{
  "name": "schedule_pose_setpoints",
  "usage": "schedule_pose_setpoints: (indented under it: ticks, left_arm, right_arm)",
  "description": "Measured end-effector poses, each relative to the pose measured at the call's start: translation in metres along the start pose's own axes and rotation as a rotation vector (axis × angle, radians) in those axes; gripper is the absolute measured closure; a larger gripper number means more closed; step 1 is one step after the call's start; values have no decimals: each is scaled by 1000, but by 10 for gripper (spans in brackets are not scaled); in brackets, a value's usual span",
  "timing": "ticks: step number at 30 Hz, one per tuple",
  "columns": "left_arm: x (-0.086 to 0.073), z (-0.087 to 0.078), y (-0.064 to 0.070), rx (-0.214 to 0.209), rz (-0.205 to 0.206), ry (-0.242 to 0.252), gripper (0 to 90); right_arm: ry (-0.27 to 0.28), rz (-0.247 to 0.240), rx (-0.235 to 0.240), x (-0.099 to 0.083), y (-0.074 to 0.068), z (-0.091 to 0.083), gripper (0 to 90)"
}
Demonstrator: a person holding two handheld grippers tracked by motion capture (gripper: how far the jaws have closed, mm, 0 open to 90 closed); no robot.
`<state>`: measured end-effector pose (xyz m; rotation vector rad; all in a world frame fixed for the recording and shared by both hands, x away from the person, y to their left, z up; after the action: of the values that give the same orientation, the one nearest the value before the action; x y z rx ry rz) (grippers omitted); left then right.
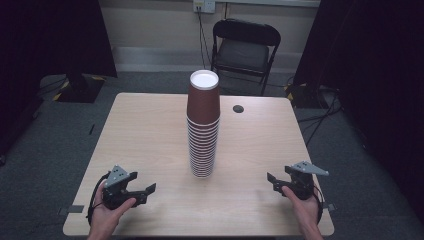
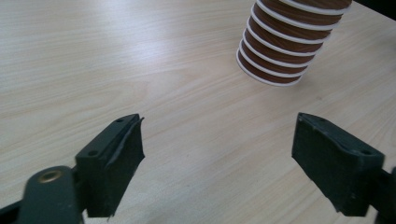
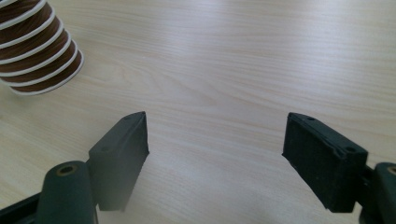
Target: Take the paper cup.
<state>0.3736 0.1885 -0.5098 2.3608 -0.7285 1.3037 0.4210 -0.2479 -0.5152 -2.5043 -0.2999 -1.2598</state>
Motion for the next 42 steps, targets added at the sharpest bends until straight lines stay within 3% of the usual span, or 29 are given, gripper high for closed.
schedule_pose_setpoints:
  ticks: [3, 8, 12, 15, 18, 20, 22, 23, 24, 28, 35, 42]
  left_arm:
    - [0, -1, 0, 3, 2, 2, 158]
    - [2, -4, 7, -30, 2, -6, 162]
    - [10, -3, 12, -39, 21, 14, 163]
    - [22, -4, 18, -47, 59, 60, 163]
    - [26, -5, 21, -49, 59, 73, 163]
    - [36, -5, 24, -38, 79, 106, 161]
    - [38, -5, 24, -44, 69, 110, 157]
    - [46, -6, 26, -78, 29, 126, 157]
    - [49, -6, 26, -87, 20, 129, 157]
    - [59, -10, 27, -82, 43, 136, 157]
    - [80, -19, 35, -136, 91, 182, 157]
    - [112, -20, 46, -150, 131, 237, 158]
  right_arm:
    - [15, 10, 2, 4, 1, -3, 222]
    - [11, -3, 5, 3, -2, -3, 217]
    - [14, -6, 5, 4, -1, -3, 214]
    - [3, 7, 21, 3, 0, -2, 214]
    - [5, 4, 23, 3, -1, -3, 213]
    - [-4, 6, 32, 2, -2, -2, 197]
    - [-8, 5, 35, 2, -3, -1, 191]
    - [-13, 4, 48, 1, -4, 0, 191]
    - [-10, 4, 51, 2, -5, 0, 191]
    - [-10, 4, 54, 3, -5, 1, 191]
    - [-15, -6, 69, 2, -11, 0, 191]
    - [-17, 0, 78, 1, -12, -2, 189]
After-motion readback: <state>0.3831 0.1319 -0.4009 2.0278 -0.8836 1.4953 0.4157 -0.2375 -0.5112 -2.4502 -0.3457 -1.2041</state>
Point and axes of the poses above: each handheld gripper's, and its own axes: z roughly forward along the jaws, x roughly out of its top, y roughly to its right, the point moved 10 cm from there along z, roughly forward along the jaws, and after that the axes turned 7 degrees about z, right-handed, at the moved point
